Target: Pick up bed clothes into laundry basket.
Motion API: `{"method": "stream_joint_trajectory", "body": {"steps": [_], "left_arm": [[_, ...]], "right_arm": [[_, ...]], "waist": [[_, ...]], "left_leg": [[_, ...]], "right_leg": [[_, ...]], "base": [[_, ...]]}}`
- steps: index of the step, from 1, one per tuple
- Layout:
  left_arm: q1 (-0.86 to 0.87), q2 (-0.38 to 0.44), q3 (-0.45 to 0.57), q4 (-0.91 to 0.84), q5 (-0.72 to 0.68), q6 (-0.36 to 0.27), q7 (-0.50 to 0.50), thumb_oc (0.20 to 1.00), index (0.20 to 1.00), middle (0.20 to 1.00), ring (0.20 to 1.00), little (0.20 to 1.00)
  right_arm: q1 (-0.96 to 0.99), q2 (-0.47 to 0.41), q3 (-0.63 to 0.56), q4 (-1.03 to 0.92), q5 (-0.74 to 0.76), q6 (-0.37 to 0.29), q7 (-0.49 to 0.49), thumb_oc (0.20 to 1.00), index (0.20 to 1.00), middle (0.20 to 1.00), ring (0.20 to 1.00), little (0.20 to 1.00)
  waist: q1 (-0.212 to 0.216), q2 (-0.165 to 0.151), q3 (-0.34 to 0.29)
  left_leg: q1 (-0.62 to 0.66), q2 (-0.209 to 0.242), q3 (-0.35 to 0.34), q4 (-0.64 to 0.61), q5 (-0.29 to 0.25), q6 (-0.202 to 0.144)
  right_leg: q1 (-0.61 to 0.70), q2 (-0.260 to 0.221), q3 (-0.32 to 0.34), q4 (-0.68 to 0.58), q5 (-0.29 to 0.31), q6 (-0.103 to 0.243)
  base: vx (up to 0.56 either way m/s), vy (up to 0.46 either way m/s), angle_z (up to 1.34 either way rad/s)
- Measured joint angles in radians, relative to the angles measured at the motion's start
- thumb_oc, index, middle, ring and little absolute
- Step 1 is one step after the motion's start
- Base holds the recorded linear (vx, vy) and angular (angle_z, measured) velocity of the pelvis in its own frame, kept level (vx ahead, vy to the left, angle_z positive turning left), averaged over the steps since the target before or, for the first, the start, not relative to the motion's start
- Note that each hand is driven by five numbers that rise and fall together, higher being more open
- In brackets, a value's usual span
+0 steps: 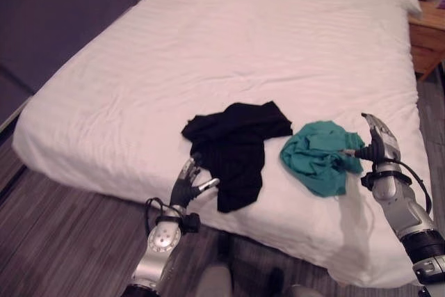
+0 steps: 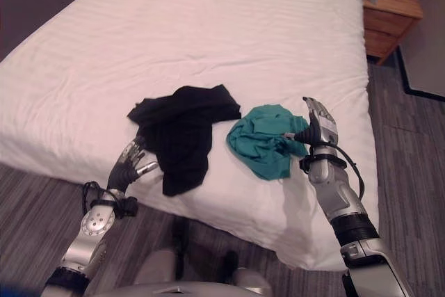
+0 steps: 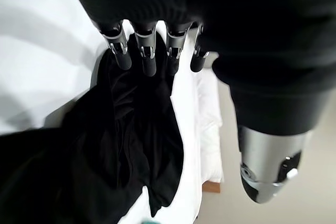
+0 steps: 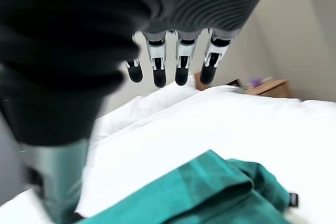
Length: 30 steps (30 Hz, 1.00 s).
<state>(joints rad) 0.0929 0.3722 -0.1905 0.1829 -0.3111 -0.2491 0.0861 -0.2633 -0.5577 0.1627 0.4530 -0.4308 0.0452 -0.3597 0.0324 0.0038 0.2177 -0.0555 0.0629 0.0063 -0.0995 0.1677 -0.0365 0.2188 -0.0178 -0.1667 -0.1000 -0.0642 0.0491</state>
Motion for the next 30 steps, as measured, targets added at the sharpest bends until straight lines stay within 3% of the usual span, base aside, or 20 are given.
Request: {"method": "stream_joint_trajectory", "body": {"steps": [1, 3, 4, 5, 6, 8, 11, 13, 17, 21, 24, 30], "left_arm": [[0.005, 0.008, 0.003, -0.011, -0.001, 0.003, -0.014, 1.000, 1.000, 1.000, 1.000, 1.000], [0.000, 0.006, 0.010, -0.011, -0.001, 0.005, -0.022, 1.000, 1.000, 1.000, 1.000, 1.000], [0.000, 0.004, 0.013, -0.008, -0.002, 0.011, -0.024, 1.000, 1.000, 1.000, 1.000, 1.000], [0.001, -0.002, 0.015, -0.006, -0.002, 0.012, -0.024, 1.000, 1.000, 1.000, 1.000, 1.000], [0.011, -0.005, 0.017, -0.005, -0.003, 0.012, -0.025, 1.000, 1.000, 1.000, 1.000, 1.000], [0.017, 0.003, 0.023, -0.002, -0.041, 0.013, -0.038, 1.000, 1.000, 1.000, 1.000, 1.000], [0.045, 0.022, 0.034, -0.005, -0.071, 0.016, -0.061, 1.000, 1.000, 1.000, 1.000, 1.000], [0.081, 0.024, 0.052, -0.020, -0.102, 0.021, -0.069, 1.000, 1.000, 1.000, 1.000, 1.000], [0.028, 0.047, 0.060, -0.043, -0.031, 0.026, -0.039, 1.000, 1.000, 1.000, 1.000, 1.000], [-0.167, 0.085, 0.059, -0.008, 0.161, 0.035, 0.038, 1.000, 1.000, 1.000, 1.000, 1.000], [-0.293, 0.095, 0.058, 0.085, 0.357, 0.054, 0.098, 1.000, 1.000, 1.000, 1.000, 1.000], [-0.305, 0.088, 0.011, 0.306, 0.492, 0.086, 0.108, 1.000, 1.000, 1.000, 1.000, 1.000]], "right_arm": [[0.041, 0.021, -0.006, 0.070, 0.010, 0.024, 0.010, 1.000, 1.000, 1.000, 1.000, 1.000], [0.074, 0.039, -0.016, 0.074, 0.018, 0.035, 0.021, 1.000, 1.000, 1.000, 1.000, 1.000], [0.097, 0.065, -0.013, 0.101, 0.018, 0.031, 0.021, 1.000, 1.000, 1.000, 1.000, 1.000], [0.098, 0.070, 0.001, 0.132, 0.020, 0.029, 0.026, 0.671, 0.671, 0.671, 0.671, 0.671], [0.094, 0.073, 0.005, 0.172, 0.022, 0.026, 0.033, 0.200, 0.200, 0.200, 0.200, 0.200], [0.018, 0.087, 0.023, 0.336, 0.077, 0.003, 0.030, 0.200, 0.200, 0.200, 0.200, 0.200], [-0.026, 0.093, 0.034, 0.404, 0.131, -0.002, 0.031, 0.200, 0.200, 0.200, 0.200, 0.200], [-0.025, 0.093, 0.044, 0.422, 0.159, -0.004, 0.054, 0.200, 0.200, 0.200, 0.200, 0.200], [0.029, 0.064, 0.044, 0.345, 0.165, -0.014, 0.089, 0.200, 0.200, 0.200, 0.200, 0.200], [0.185, -0.008, 0.017, -0.012, 0.165, -0.005, 0.145, 0.200, 0.200, 0.200, 0.200, 0.200], [0.336, -0.033, -0.129, -0.315, 0.154, -0.048, 0.158, 0.200, 0.200, 0.200, 0.200, 0.200], [0.483, -0.087, -0.332, -0.467, 0.155, -0.101, 0.153, 0.200, 0.200, 0.200, 0.200, 0.200]], "waist": [[-0.003, -0.014, -0.009], [-0.004, -0.010, -0.010], [-0.002, 0.003, -0.013], [0.001, 0.011, -0.018], [0.007, 0.017, -0.026], [0.013, 0.007, -0.032], [0.029, -0.036, -0.060], [0.040, -0.039, -0.091], [0.027, -0.004, -0.114], [-0.018, 0.003, -0.117], [-0.079, -0.001, -0.117], [-0.173, -0.022, -0.118]], "left_leg": [[0.013, -0.036, 0.004, 0.003, -0.017, 0.024], [0.015, -0.058, -0.002, 0.005, -0.025, 0.036], [0.029, -0.062, -0.026, 0.005, -0.036, 0.053], [0.040, -0.063, -0.036, 0.005, -0.047, 0.066], [0.041, -0.068, -0.037, 0.005, -0.052, 0.068], [0.042, -0.083, -0.029, 0.004, -0.071, 0.060], [0.052, -0.109, -0.023, -0.001, -0.089, 0.049], [0.048, -0.085, -0.012, -0.002, -0.098, 0.038], [0.053, -0.039, 0.016, -0.001, -0.089, 0.030], [0.058, -0.027, 0.016, 0.000, -0.078, 0.014], [0.063, -0.020, 0.045, 0.000, -0.074, 0.010], [0.079, 0.020, 0.122, -0.001, -0.093, -0.016]], "right_leg": [[0.015, -0.035, -0.002, 0.000, 0.002, 0.005], [0.004, -0.064, -0.002, 0.027, -0.003, 0.013], [-0.020, -0.080, 0.001, 0.093, -0.017, 0.050], [-0.022, -0.090, 0.002, 0.080, -0.039, 0.067], [-0.022, -0.107, 0.005, 0.023, -0.027, 0.083], [-0.053, -0.160, 0.008, -0.009, 0.021, 0.112], [-0.072, -0.212, 0.012, -0.008, 0.056, 0.121], [-0.069, -0.191, 0.010, -0.005, 0.056, 0.130], [-0.054, -0.153, -0.021, -0.002, 0.054, 0.108], [-0.050, -0.140, -0.017, -0.003, 0.050, 0.100], [-0.057, -0.138, 0.010, -0.003, 0.055, 0.099], [-0.094, -0.110, 0.095, -0.003, 0.066, 0.085]], "base": [[0.15, 0.085, -0.03], [0.11, 0.056, 0.09], [0.07, 0.027, 0.01], [0.04, 0.015, -0.01], [0.00, 0.000, 0.00], [0.00, 0.000, 0.00], [0.01, -0.003, 0.01], [0.02, -0.018, 0.07], [0.01, -0.029, 0.21], [-0.02, -0.041, -0.02], [-0.01, -0.036, -0.27], [-0.01, -0.041, -0.45]]}}
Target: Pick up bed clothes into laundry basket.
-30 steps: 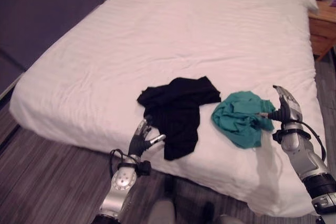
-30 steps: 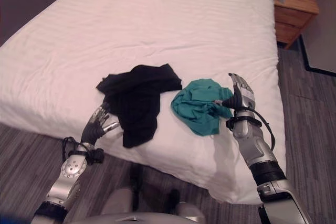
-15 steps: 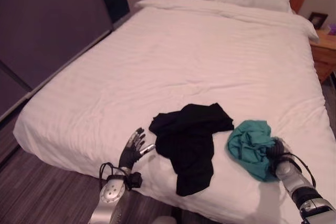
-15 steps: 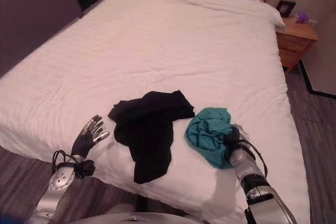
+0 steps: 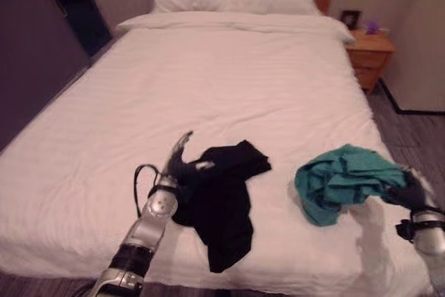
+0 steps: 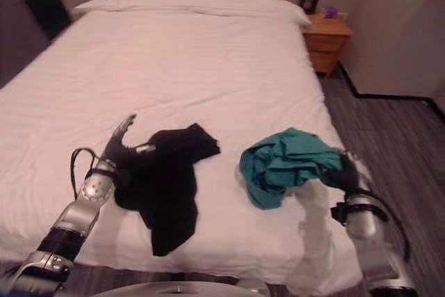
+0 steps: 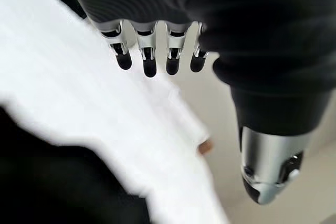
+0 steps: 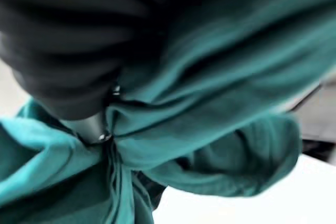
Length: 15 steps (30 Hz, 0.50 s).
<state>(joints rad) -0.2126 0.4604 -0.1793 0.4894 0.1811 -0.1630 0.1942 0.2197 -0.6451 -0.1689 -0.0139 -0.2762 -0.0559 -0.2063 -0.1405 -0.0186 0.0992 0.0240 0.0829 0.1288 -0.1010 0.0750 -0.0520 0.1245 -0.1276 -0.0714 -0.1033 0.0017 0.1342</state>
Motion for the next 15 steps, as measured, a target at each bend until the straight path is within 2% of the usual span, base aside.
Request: {"method": "stream_joint_trajectory", "body": {"steps": [1, 2, 3, 4, 5, 7, 9, 11, 12, 13, 14, 15], "left_arm": [[0.000, -0.001, -0.013, 0.026, 0.002, 0.001, -0.001, 1.000, 1.000, 1.000, 1.000, 1.000], [-0.014, -0.029, -0.060, 0.145, 0.039, -0.004, 0.002, 0.940, 0.940, 0.940, 0.940, 0.940], [-0.079, -0.063, -0.104, 0.355, 0.064, -0.007, 0.007, 0.849, 0.849, 0.849, 0.849, 0.849], [-0.110, -0.096, -0.124, 0.523, 0.081, 0.024, 0.001, 0.558, 0.558, 0.558, 0.558, 0.558], [-0.104, -0.107, -0.128, 0.553, 0.095, 0.036, 0.024, 0.200, 0.200, 0.200, 0.200, 0.200], [-0.120, -0.106, -0.108, 0.624, 0.115, 0.032, 0.051, 0.200, 0.200, 0.200, 0.200, 0.200], [-0.137, -0.104, -0.110, 0.743, 0.162, 0.048, 0.032, 0.200, 0.200, 0.200, 0.200, 0.200], [-0.116, -0.099, -0.085, 0.743, 0.196, 0.059, 0.028, 0.200, 0.200, 0.200, 0.200, 0.200], [-0.117, -0.093, -0.082, 0.737, 0.197, 0.067, 0.028, 0.200, 0.200, 0.200, 0.200, 0.200], [-0.109, -0.086, -0.068, 0.727, 0.198, 0.080, 0.029, 0.200, 0.200, 0.200, 0.200, 0.200], [-0.088, -0.043, -0.031, 0.710, 0.195, 0.097, 0.030, 0.200, 0.200, 0.200, 0.200, 0.200], [-0.062, -0.024, -0.029, 0.694, 0.195, 0.100, 0.030, 0.200, 0.200, 0.200, 0.200, 0.200]], "right_arm": [[0.000, -0.009, -0.007, -0.002, 0.003, 0.000, 0.000, 0.200, 0.200, 0.200, 0.200, 0.200], [0.005, -0.023, -0.034, -0.016, 0.027, -0.006, 0.000, 0.200, 0.200, 0.200, 0.200, 0.200], [0.001, -0.019, -0.050, -0.040, 0.071, -0.026, 0.001, 0.200, 0.200, 0.200, 0.200, 0.200], [-0.027, -0.023, -0.046, -0.066, 0.103, -0.052, 0.003, 0.200, 0.200, 0.200, 0.200, 0.200], [-0.035, -0.031, -0.048, -0.092, 0.126, -0.073, -0.002, 0.200, 0.200, 0.200, 0.200, 0.200], [-0.028, -0.086, -0.058, -0.132, 0.142, -0.094, -0.004, 0.200, 0.200, 0.200, 0.200, 0.200], [-0.055, -0.166, -0.092, -0.150, 0.170, -0.129, -0.017, 0.200, 0.200, 0.200, 0.200, 0.200], [-0.105, -0.221, -0.104, -0.175, 0.178, -0.127, -0.033, 0.200, 0.200, 0.200, 0.200, 0.200], [-0.134, -0.225, -0.106, -0.189, 0.179, -0.132, -0.036, 0.200, 0.200, 0.200, 0.200, 0.200], [-0.156, -0.224, -0.103, -0.206, 0.182, -0.131, -0.036, 0.200, 0.200, 0.200, 0.200, 0.200], [-0.181, -0.196, -0.091, -0.271, 0.200, -0.134, -0.031, 0.200, 0.200, 0.200, 0.200, 0.200], [-0.194, -0.180, -0.076, -0.297, 0.203, -0.159, -0.032, 0.200, 0.200, 0.200, 0.200, 0.200]], "waist": [[-0.015, -0.002, 0.001], [-0.059, -0.003, -0.001], [-0.064, 0.006, -0.008], [-0.069, 0.017, -0.016], [-0.091, 0.016, -0.014], [-0.119, 0.037, -0.024], [-0.133, 0.062, -0.051], [-0.131, 0.081, -0.049], [-0.131, 0.086, -0.049], [-0.129, 0.085, -0.049], [-0.118, 0.046, -0.030], [-0.096, 0.025, -0.023]], "left_leg": [[0.000, 0.003, 0.001, 0.000, 0.001, -0.001], [0.004, 0.011, 0.007, 0.000, -0.004, -0.011], [0.009, 0.016, 0.026, 0.000, -0.003, -0.011], [0.011, 0.022, 0.045, 0.000, -0.006, -0.013], [0.011, 0.026, 0.059, 0.000, -0.008, -0.016], [0.013, 0.035, 0.079, 0.000, -0.008, -0.017], [0.035, 0.045, 0.109, 0.000, -0.015, -0.027], [0.051, 0.039, 0.117, 0.001, -0.026, -0.042], [0.056, 0.044, 0.099, 0.008, -0.028, -0.047], [0.060, 0.046, 0.094, 0.009, -0.031, -0.051], [0.065, 0.027, 0.010, 0.134, -0.109, -0.082], [0.071, 0.017, -0.060, 0.214, -0.159, -0.081]], "right_leg": [[-0.001, 0.003, 0.001, 0.000, 0.001, -0.002], [-0.005, 0.010, 0.013, 0.000, 0.002, -0.003], [-0.008, 0.013, 0.023, -0.004, -0.001, 0.001], [-0.015, 0.017, 0.045, -0.004, 0.001, -0.001], [-0.029, 0.021, 0.061, -0.002, 0.006, -0.004], [-0.034, 0.027, 0.080, 0.000, 0.013, -0.011], [-0.037, 0.037, 0.112, -0.001, 0.017, -0.010], [-0.064, 0.048, 0.174, -0.004, 0.019, -0.007], [-0.082, 0.055, 0.205, -0.003, 0.029, -0.007], [-0.091, 0.059, 0.229, -0.003, 0.041, -0.015], [-0.097, 0.039, 0.324, 0.003, 0.069, -0.014], [-0.106, 0.035, 0.364, 0.013, 0.072, -0.020]], "base": [[0.01, -0.076, -0.18], [-0.01, -0.078, -0.12], [-0.03, -0.070, -0.40], [-0.03, -0.044, -0.56], [-0.02, -0.042, -0.57], [-0.02, 0.002, -0.30], [-0.10, 0.064, -0.50], [-0.15, 0.042, -0.84], [-0.22, 0.121, -0.98], [-0.15, 0.103, -1.37], [-0.16, 0.147, -1.78], [-0.17, 0.134, -1.68]]}}
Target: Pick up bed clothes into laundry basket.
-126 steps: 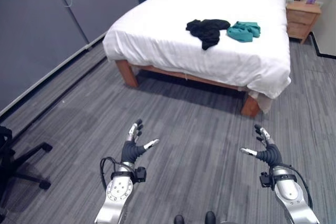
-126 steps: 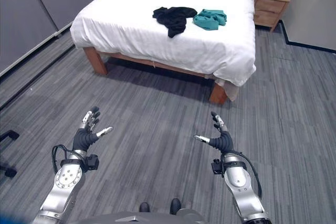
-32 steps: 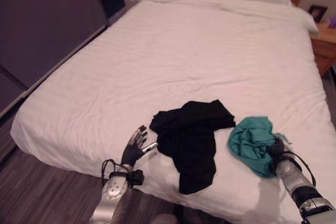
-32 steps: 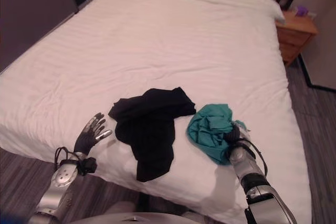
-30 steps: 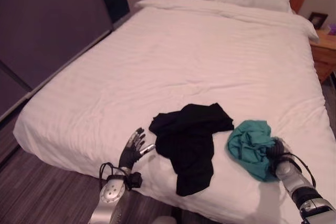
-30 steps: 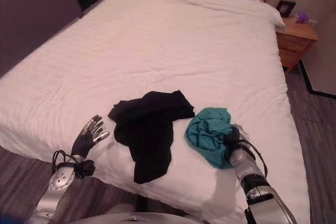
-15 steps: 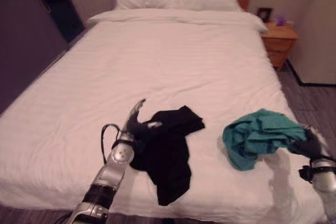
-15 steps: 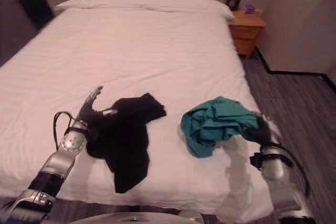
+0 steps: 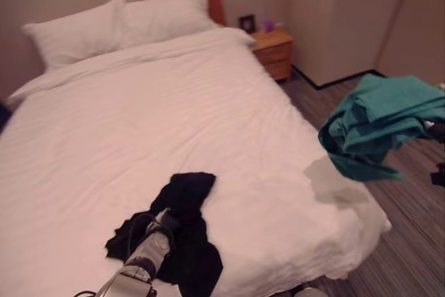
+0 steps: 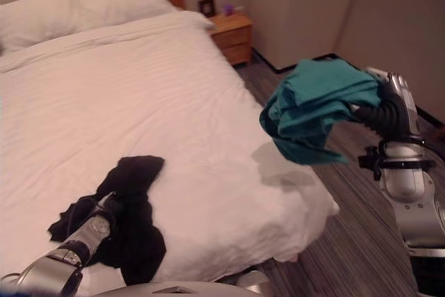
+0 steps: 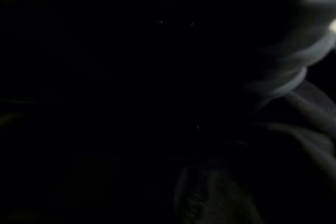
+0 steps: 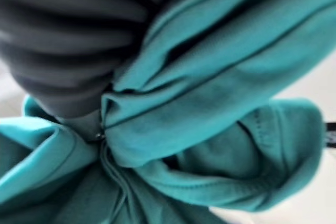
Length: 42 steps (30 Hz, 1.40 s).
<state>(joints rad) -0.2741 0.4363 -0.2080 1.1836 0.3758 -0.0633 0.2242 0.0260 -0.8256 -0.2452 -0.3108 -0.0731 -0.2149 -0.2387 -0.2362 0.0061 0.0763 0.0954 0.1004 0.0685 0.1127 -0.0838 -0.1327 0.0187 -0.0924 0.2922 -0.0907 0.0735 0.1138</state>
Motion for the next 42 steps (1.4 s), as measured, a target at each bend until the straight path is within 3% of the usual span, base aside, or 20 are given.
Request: {"method": "stream_joint_trajectory", "body": {"steps": [2, 3, 5, 7, 8, 9, 10, 11, 12, 14, 16, 18, 20, 21, 23, 24, 28, 32, 41, 42], "left_arm": [[-0.001, 0.033, -0.015, -0.054, -0.008, 0.027, 0.003, 0.200, 0.200, 0.200, 0.200, 0.200], [-0.001, 0.068, -0.023, -0.207, -0.019, 0.044, -0.008, 0.200, 0.200, 0.200, 0.200, 0.200], [-0.020, 0.179, -0.017, -0.519, -0.048, 0.002, 0.018, 0.200, 0.200, 0.200, 0.200, 0.200], [-0.083, 0.207, 0.005, -0.707, -0.073, -0.003, 0.044, 0.200, 0.200, 0.200, 0.200, 0.200], [-0.103, 0.198, 0.006, -0.866, -0.090, -0.027, 0.052, 0.200, 0.200, 0.200, 0.200, 0.200], [-0.102, 0.179, 0.030, -0.984, -0.105, -0.024, 0.053, 0.200, 0.200, 0.200, 0.200, 0.200], [-0.098, 0.148, 0.036, -1.104, -0.134, -0.091, 0.058, 0.200, 0.200, 0.200, 0.200, 0.200], [-0.087, 0.105, 0.031, -1.171, -0.156, -0.101, 0.047, 0.200, 0.200, 0.200, 0.200, 0.200], [-0.045, 0.021, 0.020, -1.276, -0.189, -0.130, 0.039, 0.200, 0.200, 0.200, 0.200, 0.200], [-0.024, -0.051, -0.034, -1.319, -0.221, -0.158, 0.004, 0.200, 0.200, 0.200, 0.200, 0.200], [0.009, -0.059, -0.070, -1.342, -0.248, -0.174, -0.034, 0.200, 0.200, 0.200, 0.200, 0.200], [0.029, -0.060, -0.094, -1.342, -0.296, -0.172, -0.061, 0.200, 0.200, 0.200, 0.200, 0.200], [0.030, -0.042, -0.119, -1.341, -0.298, -0.172, -0.080, 0.200, 0.200, 0.200, 0.200, 0.200], [0.028, -0.025, -0.148, -1.316, -0.306, -0.169, -0.096, 0.200, 0.200, 0.200, 0.200, 0.200], [0.025, -0.035, -0.169, -1.275, -0.333, -0.163, -0.119, 0.200, 0.200, 0.200, 0.200, 0.200], [0.041, -0.062, -0.183, -1.245, -0.397, -0.138, -0.135, 0.200, 0.200, 0.200, 0.200, 0.200], [0.099, -0.063, -0.182, -1.245, -0.414, -0.135, -0.153, 0.200, 0.200, 0.200, 0.200, 0.200], [0.114, -0.086, -0.180, -1.197, -0.413, -0.128, -0.150, 0.200, 0.200, 0.200, 0.200, 0.200], [0.100, -0.120, -0.164, -1.127, -0.400, -0.119, -0.106, 0.200, 0.200, 0.200, 0.200, 0.200], [0.093, -0.112, -0.138, -1.127, -0.403, -0.120, -0.100, 0.200, 0.200, 0.200, 0.200, 0.200]], "right_arm": [[0.057, -0.023, -0.070, -0.034, 0.003, -0.032, 0.004, 0.200, 0.200, 0.200, 0.200, 0.200], [0.108, 0.024, -0.125, -0.046, 0.002, -0.037, 0.007, 0.200, 0.200, 0.200, 0.200, 0.200], [0.136, 0.132, -0.122, -0.028, -0.009, -0.023, 0.010, 0.200, 0.200, 0.200, 0.200, 0.200], [0.147, 0.195, -0.087, -0.027, -0.031, -0.009, 0.010, 0.200, 0.200, 0.200, 0.200, 0.200], [0.158, 0.231, -0.050, -0.032, -0.063, 0.004, 0.021, 0.200, 0.200, 0.200, 0.200, 0.200], [0.153, 0.288, -0.043, -0.031, -0.084, 0.010, 0.027, 0.200, 0.200, 0.200, 0.200, 0.200], [0.134, 0.337, 0.015, -0.011, -0.095, 0.034, 0.040, 0.200, 0.200, 0.200, 0.200, 0.200], [0.148, 0.352, 0.051, 0.004, -0.117, 0.039, 0.053, 0.200, 0.200, 0.200, 0.200, 0.200], [0.175, 0.378, 0.097, 0.022, -0.133, 0.054, 0.079, 0.200, 0.200, 0.200, 0.200, 0.200], [0.197, 0.356, 0.107, 0.027, -0.167, 0.068, 0.113, 0.200, 0.200, 0.200, 0.200, 0.200], [0.198, 0.356, 0.115, 0.046, -0.167, 0.075, 0.133, 0.200, 0.200, 0.200, 0.200, 0.200], [0.203, 0.354, 0.132, 0.048, -0.173, 0.076, 0.137, 0.200, 0.200, 0.200, 0.200, 0.200], [0.194, 0.363, 0.148, 0.048, -0.207, 0.077, 0.140, 0.200, 0.200, 0.200, 0.200, 0.200], [0.152, 0.362, 0.182, 0.059, -0.225, 0.080, 0.140, 0.200, 0.200, 0.200, 0.200, 0.200], [0.123, 0.357, 0.184, 0.068, -0.241, 0.081, 0.136, 0.200, 0.200, 0.200, 0.200, 0.200], [0.101, 0.346, 0.193, 0.094, -0.244, 0.100, 0.129, 0.200, 0.200, 0.200, 0.200, 0.200], [0.112, 0.333, 0.200, 0.153, -0.244, 0.122, 0.113, 0.200, 0.200, 0.200, 0.200, 0.200], [0.129, 0.333, 0.210, 0.163, -0.237, 0.122, 0.102, 0.200, 0.200, 0.200, 0.200, 0.200], [0.198, 0.313, 0.113, 0.123, -0.115, 0.087, 0.073, 0.200, 0.200, 0.200, 0.200, 0.200], [0.163, 0.311, 0.158, 0.132, -0.101, 0.080, 0.074, 0.200, 0.200, 0.200, 0.200, 0.200]], "waist": [[-0.058, 0.026, 0.019], [-0.063, 0.026, 0.032], [-0.044, -0.046, 0.064], [-0.038, -0.083, 0.082], [-0.040, -0.077, 0.090], [-0.014, -0.065, 0.114], [0.016, -0.049, 0.137], [0.021, -0.042, 0.138], [0.050, -0.004, 0.153], [0.052, 0.066, 0.177], [0.076, 0.091, 0.179], [0.110, 0.076, 0.176], [0.129, 0.044, 0.172], [0.140, 0.018, 0.174], [0.130, 0.022, 0.170], [0.122, 0.017, 0.163], [0.119, 0.033, 0.128], [0.138, 0.048, 0.107], [0.056, 0.081, 0.088], [0.067, 0.048, 0.101]], "left_leg": [[0.019, 0.005, -0.041, -0.002, -0.072, 0.009], [0.030, 0.005, -0.023, -0.038, -0.094, 0.027], [0.025, -0.055, -0.006, -0.075, -0.068, 0.061], [0.000, -0.100, 0.004, -0.067, -0.057, 0.101], [-0.014, -0.145, 0.018, -0.045, -0.050, 0.139], [-0.041, -0.144, 0.038, -0.013, -0.056, 0.149], [-0.033, -0.134, 0.083, -0.006, -0.063, 0.157], [-0.033, -0.135, 0.115, -0.008, -0.060, 0.177], [-0.016, -0.127, 0.148, -0.028, -0.056, 0.187], [-0.002, -0.102, 0.182, -0.071, -0.022, 0.196], [0.025, -0.085, 0.219, -0.116, -0.001, 0.189], [0.041, -0.050, 0.293, -0.119, 0.005, 0.187], [0.051, -0.045, 0.319, -0.125, 0.012, 0.170], [0.055, -0.030, 0.342, -0.132, 0.019, 0.154], [0.067, -0.010, 0.338, -0.146, 0.021, 0.143], [0.079, 0.027, 0.416, -0.152, 0.029, 0.099], [0.099, 0.079, 0.459, -0.178, 0.039, 0.063], [0.117, 0.095, 0.465, -0.159, 0.045, 0.065], [0.138, 0.106, 0.442, -0.142, 0.053, 0.051], [0.103, 0.115, 0.437, -0.038, 0.053, 0.048]], "right_leg": [[-0.010, 0.013, -0.004, -0.004, 0.007, 0.017], [-0.019, 0.010, -0.005, -0.006, 0.017, 0.031], [-0.066, -0.028, 0.022, 0.015, 0.037, 0.065], [-0.098, -0.076, 0.032, 0.021, 0.068, 0.097], [-0.134, -0.083, -0.048, 0.046, 0.126, 0.086], [-0.162, -0.068, -0.115, 0.051, 0.185, 0.077], [-0.174, -0.064, -0.175, 0.019, 0.258, 0.085], [-0.165, -0.082, -0.221, -0.004, 0.205, 0.125], [-0.179, -0.076, -0.300, 0.070, 0.054, 0.035], [-0.182, -0.083, -0.339, 0.210, 0.028, 0.027], [-0.162, -0.121, -0.374, 0.292, 0.007, 0.029], [-0.117, -0.200, -0.439, 0.382, -0.078, 0.064], [-0.080, -0.233, -0.478, 0.351, -0.012, 0.030], [-0.085, -0.205, -0.539, 0.311, -0.025, 0.052], [-0.091, -0.170, -0.563, 0.273, -0.033, 0.047], [-0.082, -0.113, -0.635, 0.156, -0.015, 0.001], [-0.082, -0.035, -0.634, 0.050, -0.003, -0.027], [-0.079, 0.017, -0.554, -0.002, 0.074, -0.064], [-0.072, 0.039, -0.515, -0.009, 0.069, -0.057], [-0.095, 0.032, -0.487, 0.009, 0.064, -0.071]], "base": [[-0.40, 0.275, -0.54], [-0.43, 0.256, -0.08], [-0.30, 0.119, -0.42], [-0.45, 0.071, -0.50], [-0.56, 0.056, -0.53], [-0.49, -0.026, -1.03], [-0.37, -0.027, -1.03], [-0.39, -0.057, -1.17], [-0.22, -0.072, -0.62], [-0.19, -0.067, -0.56], [-0.17, -0.080, -0.77], [-0.14, -0.109, -0.92], [-0.12, -0.190, -1.00], [-0.12, -0.281, -1.26], [-0.03, -0.305, -1.36], [0.02, -0.307, -1.26], [0.01, -0.266, -0.84], [0.00, -0.229, -0.71], [-0.02, -0.235, -0.19], [-0.14, -0.436, -0.90]]}}
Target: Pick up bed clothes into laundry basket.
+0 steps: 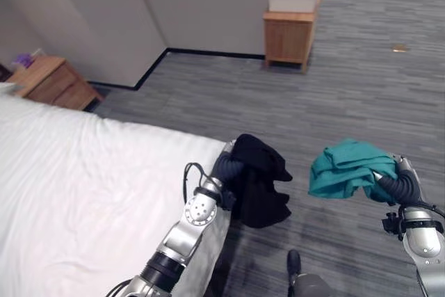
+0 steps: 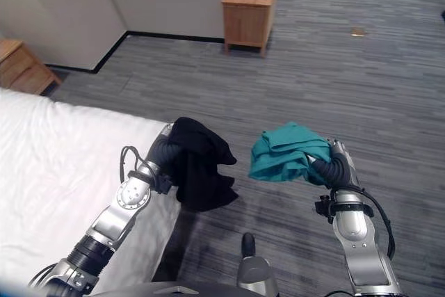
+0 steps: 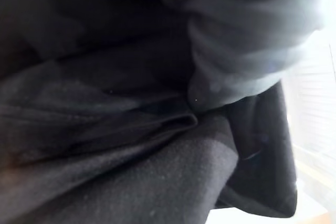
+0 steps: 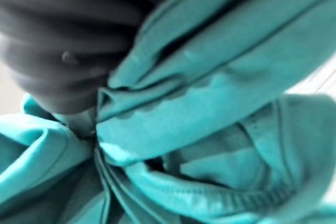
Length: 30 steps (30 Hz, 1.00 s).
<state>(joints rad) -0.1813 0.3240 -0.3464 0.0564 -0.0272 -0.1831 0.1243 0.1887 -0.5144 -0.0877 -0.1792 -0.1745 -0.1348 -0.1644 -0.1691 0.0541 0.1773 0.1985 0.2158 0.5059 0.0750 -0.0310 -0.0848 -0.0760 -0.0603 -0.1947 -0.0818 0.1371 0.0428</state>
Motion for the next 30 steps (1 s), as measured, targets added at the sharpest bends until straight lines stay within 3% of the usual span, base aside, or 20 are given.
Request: {"method": "stream_joint_trajectory", "body": {"steps": [2, 4, 5, 6, 8, 9, 10, 11, 12, 13, 14, 15, 17, 19, 21, 22, 23, 25, 28, 30], "left_arm": [[-0.017, 0.016, 0.001, 0.006, -0.010, 0.000, 0.016, 0.200, 0.200, 0.200, 0.200, 0.200], [-0.063, -0.004, -0.019, 0.048, -0.017, -0.007, 0.029, 0.200, 0.200, 0.200, 0.200, 0.200], [-0.090, -0.009, -0.044, 0.057, -0.024, -0.009, 0.025, 0.200, 0.200, 0.200, 0.200, 0.200], [-0.129, 0.012, -0.050, 0.044, -0.048, -0.012, 0.027, 0.200, 0.200, 0.200, 0.200, 0.200], [-0.138, 0.008, -0.053, 0.054, -0.051, -0.004, 0.025, 0.200, 0.200, 0.200, 0.200, 0.200], [-0.127, 0.004, -0.065, 0.052, -0.056, -0.004, 0.024, 0.200, 0.200, 0.200, 0.200, 0.200], [-0.110, 0.004, -0.080, 0.052, -0.073, -0.001, 0.023, 0.200, 0.200, 0.200, 0.200, 0.200], [-0.097, 0.004, -0.078, 0.052, -0.082, -0.002, 0.024, 0.200, 0.200, 0.200, 0.200, 0.200], [-0.086, -0.021, -0.080, 0.073, -0.089, -0.004, 0.024, 0.200, 0.200, 0.200, 0.200, 0.200], [-0.090, -0.031, -0.079, 0.079, -0.089, -0.011, 0.022, 0.200, 0.200, 0.200, 0.200, 0.200], [-0.093, -0.056, -0.076, 0.111, -0.090, -0.010, 0.022, 0.200, 0.200, 0.200, 0.200, 0.200], [-0.085, -0.057, -0.086, 0.131, -0.088, 0.000, 0.018, 0.200, 0.200, 0.200, 0.200, 0.200], [-0.065, -0.024, -0.096, 0.124, -0.089, 0.008, 0.007, 0.200, 0.200, 0.200, 0.200, 0.200], [-0.064, -0.017, -0.095, 0.106, -0.088, 0.008, 0.007, 0.200, 0.200, 0.200, 0.200, 0.200], [-0.058, -0.023, -0.086, 0.099, -0.089, 0.009, 0.008, 0.200, 0.200, 0.200, 0.200, 0.200], [-0.049, -0.026, -0.083, 0.096, -0.089, 0.009, 0.008, 0.200, 0.200, 0.200, 0.200, 0.200], [-0.079, -0.005, -0.087, 0.100, -0.087, 0.010, 0.009, 0.200, 0.200, 0.200, 0.200, 0.200], [-0.089, -0.005, -0.088, 0.110, -0.087, 0.020, 0.014, 0.200, 0.200, 0.200, 0.200, 0.200], [-0.091, 0.004, -0.080, 0.106, -0.087, 0.020, 0.012, 0.200, 0.200, 0.200, 0.200, 0.200], [-0.100, 0.019, -0.071, 0.107, -0.088, 0.020, 0.013, 0.200, 0.200, 0.200, 0.200, 0.200]], "right_arm": [[-0.011, -0.001, 0.031, 0.000, 0.023, -0.014, 0.004, 0.200, 0.200, 0.200, 0.200, 0.200], [-0.030, -0.020, 0.028, 0.048, 0.037, -0.027, 0.009, 0.200, 0.200, 0.200, 0.200, 0.200], [-0.038, -0.015, 0.021, 0.056, 0.045, -0.020, 0.009, 0.200, 0.200, 0.200, 0.200, 0.200], [-0.068, -0.015, 0.038, 0.052, 0.067, -0.021, 0.011, 0.200, 0.200, 0.200, 0.200, 0.200], [-0.123, 0.000, 0.078, 0.095, 0.071, -0.017, 0.007, 0.200, 0.200, 0.200, 0.200, 0.200], [-0.147, 0.021, 0.103, 0.125, 0.075, -0.003, 0.004, 0.200, 0.200, 0.200, 0.200, 0.200], [-0.141, 0.041, 0.122, 0.129, 0.077, 0.000, 0.002, 0.200, 0.200, 0.200, 0.200, 0.200], [-0.139, 0.050, 0.139, 0.132, 0.078, 0.000, 0.002, 0.200, 0.200, 0.200, 0.200, 0.200], [-0.152, 0.056, 0.165, 0.176, 0.101, -0.002, -0.001, 0.200, 0.200, 0.200, 0.200, 0.200], [-0.143, 0.042, 0.169, 0.178, 0.105, 0.003, 0.001, 0.200, 0.200, 0.200, 0.200, 0.200], [-0.143, 0.035, 0.175, 0.196, 0.105, 0.009, -0.001, 0.200, 0.200, 0.200, 0.200, 0.200], [-0.141, 0.038, 0.193, 0.224, 0.105, 0.024, 0.000, 0.200, 0.200, 0.200, 0.200, 0.200], [-0.143, 0.031, 0.204, 0.252, 0.096, 0.042, -0.001, 0.200, 0.200, 0.200, 0.200, 0.200], [-0.150, 0.020, 0.202, 0.253, 0.092, 0.043, -0.001, 0.200, 0.200, 0.200, 0.200, 0.200], [-0.166, 0.040, 0.197, 0.256, 0.083, 0.042, 0.001, 0.200, 0.200, 0.200, 0.200, 0.200], [-0.177, 0.041, 0.207, 0.256, 0.077, 0.042, 0.001, 0.200, 0.200, 0.200, 0.200, 0.200], [-0.211, 0.064, 0.212, 0.267, 0.066, 0.038, 0.007, 0.200, 0.200, 0.200, 0.200, 0.200], [-0.214, 0.061, 0.216, 0.267, 0.065, 0.038, 0.022, 0.200, 0.200, 0.200, 0.200, 0.200], [-0.194, 0.061, 0.211, 0.267, 0.065, 0.037, 0.021, 0.200, 0.200, 0.200, 0.200, 0.200], [-0.179, 0.066, 0.213, 0.267, 0.065, 0.038, 0.022, 0.200, 0.200, 0.200, 0.200, 0.200]], "waist": [[0.048, -0.036, 0.014], [0.075, -0.053, 0.022], [0.083, -0.058, 0.020], [0.103, -0.135, 0.051], [0.091, -0.176, 0.079], [0.102, -0.208, 0.097], [0.102, -0.225, 0.102], [0.101, -0.226, 0.102], [0.117, -0.147, 0.095], [0.122, -0.132, 0.086], [0.100, -0.078, 0.099], [0.094, -0.063, 0.090], [0.105, -0.064, 0.073], [0.103, -0.073, 0.052], [0.104, -0.062, 0.041], [0.105, -0.030, 0.026], [0.089, -0.006, 0.040], [0.091, -0.018, 0.051], [0.091, -0.017, 0.050], [0.094, -0.026, 0.051]], "left_leg": [[-0.057, 0.024, -0.085, 0.176, 0.002, -0.005], [-0.196, 0.038, -0.326, 0.413, 0.027, -0.024], [-0.259, 0.024, -0.410, 0.477, 0.132, -0.067], [-0.353, -0.045, -0.513, 0.679, 0.263, -0.056], [-0.552, -0.115, -0.619, 1.155, 0.219, 0.002], [-0.653, -0.213, -0.631, 1.478, 0.171, 0.026], [-0.720, -0.286, -0.600, 1.588, 0.139, 0.012], [-0.743, -0.327, -0.560, 1.556, 0.118, 0.010], [-0.766, -0.286, -0.507, 1.266, 0.047, 0.006], [-0.769, -0.270, -0.478, 1.034, 0.047, -0.005], [-0.733, -0.210, -0.449, 0.770, 0.032, 0.008], [-0.657, -0.191, -0.379, 0.444, 0.035, 0.028], [-0.502, -0.229, -0.268, -0.028, 0.050, 0.061], [-0.446, -0.258, -0.271, -0.022, 0.066, 0.085], [-0.304, -0.277, -0.273, -0.029, 0.069, 0.139], [-0.229, -0.254, -0.284, -0.089, 0.091, 0.169], [-0.159, -0.213, -0.302, -0.171, 0.096, 0.184], [-0.148, -0.214, -0.298, -0.171, 0.091, 0.190], [-0.138, -0.219, -0.329, -0.172, 0.059, 0.177], [-0.135, -0.218, -0.359, -0.171, 0.060, 0.156]], "right_leg": [[0.003, -0.003, 0.045, 0.010, -0.007, -0.020], [-0.040, 0.006, 0.058, 0.086, -0.044, -0.047], [-0.051, 0.014, 0.054, 0.101, -0.059, -0.064], [-0.145, -0.044, 0.057, 0.309, -0.153, -0.087], [-0.123, -0.030, 0.052, 0.286, -0.155, -0.150], [-0.091, -0.032, 0.074, 0.245, -0.140, -0.170], [-0.052, -0.033, 0.079, 0.190, -0.133, -0.157], [-0.036, -0.027, 0.081, 0.163, -0.131, -0.117], [-0.083, 0.043, 0.099, 0.302, -0.196, -0.066], [-0.102, 0.035, 0.135, 0.431, -0.247, -0.139], [-0.057, 0.083, 0.100, 0.385, -0.288, -0.129], [-0.025, 0.088, 0.046, 0.327, -0.262, -0.113], [0.055, 0.094, 0.005, 0.204, -0.218, -0.119], [0.109, 0.098, -0.002, 0.104, -0.186, -0.096], [0.091, 0.104, -0.028, 0.193, -0.186, -0.056], [0.042, 0.122, -0.029, 0.277, -0.198, -0.033], [-0.097, 0.126, -0.041, 0.534, -0.235, 0.042], [-0.194, 0.032, -0.051, 0.711, -0.293, 0.093], [-0.184, -0.083, 0.038, 0.471, -0.278, 0.093], [-0.140, -0.097, 0.119, 0.272, -0.212, 0.091]], "base": [[-0.07, -0.321, -0.91], [-0.07, -0.229, -0.44], [-0.07, -0.224, -0.46], [-0.02, -0.210, -0.38], [0.04, -0.136, -0.42], [0.08, -0.045, -0.57], [0.11, 0.007, -0.60], [0.33, 0.109, -0.77], [0.26, 0.115, -0.76], [0.33, 0.184, -0.42], [0.19, 0.157, 0.18], [0.29, 0.159, 0.43], [0.33, 0.096, 0.29], [0.23, 0.123, 0.36], [0.09, 0.114, 0.21], [0.10, 0.084, 0.04], [0.14, 0.041, 0.00], [0.15, -0.033, 0.04], [0.11, -0.091, 0.12], [0.16, -0.156, 0.49]]}}
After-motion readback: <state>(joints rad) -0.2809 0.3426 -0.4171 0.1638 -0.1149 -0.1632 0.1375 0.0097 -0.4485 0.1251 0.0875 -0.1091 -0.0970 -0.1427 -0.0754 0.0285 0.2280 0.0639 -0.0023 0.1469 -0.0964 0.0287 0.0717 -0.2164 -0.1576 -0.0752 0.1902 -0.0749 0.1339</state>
